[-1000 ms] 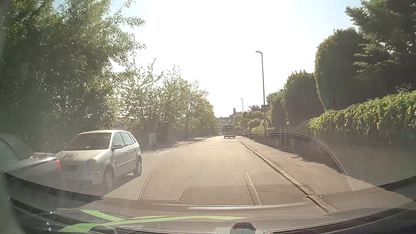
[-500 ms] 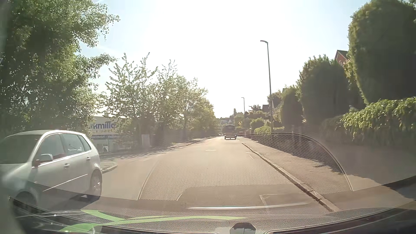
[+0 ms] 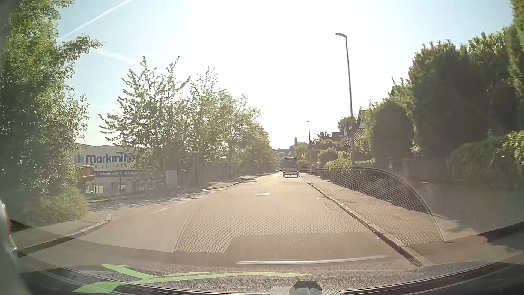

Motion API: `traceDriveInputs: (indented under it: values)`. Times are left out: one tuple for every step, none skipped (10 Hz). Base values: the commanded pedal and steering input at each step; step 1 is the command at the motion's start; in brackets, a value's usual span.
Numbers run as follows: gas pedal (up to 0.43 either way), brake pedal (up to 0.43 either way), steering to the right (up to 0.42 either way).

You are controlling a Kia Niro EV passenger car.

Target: Follow the waypoints while adhering to traffic rules and regulations

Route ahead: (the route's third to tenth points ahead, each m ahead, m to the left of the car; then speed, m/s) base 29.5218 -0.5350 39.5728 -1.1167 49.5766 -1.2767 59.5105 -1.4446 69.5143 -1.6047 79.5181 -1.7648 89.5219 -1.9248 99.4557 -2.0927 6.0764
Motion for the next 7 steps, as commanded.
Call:
traceDriveInputs:
  values:
    - [0.028, 0.0, -0.001]
    - [0.028, 0.0, -0.001]
    - [0.028, 0.0, -0.001]
    - [0.028, 0.0, -0.001]
    - [0.028, 0.0, -0.001]
    - [0.028, 0.0, -0.001]
    - [0.028, 0.0, -0.001]
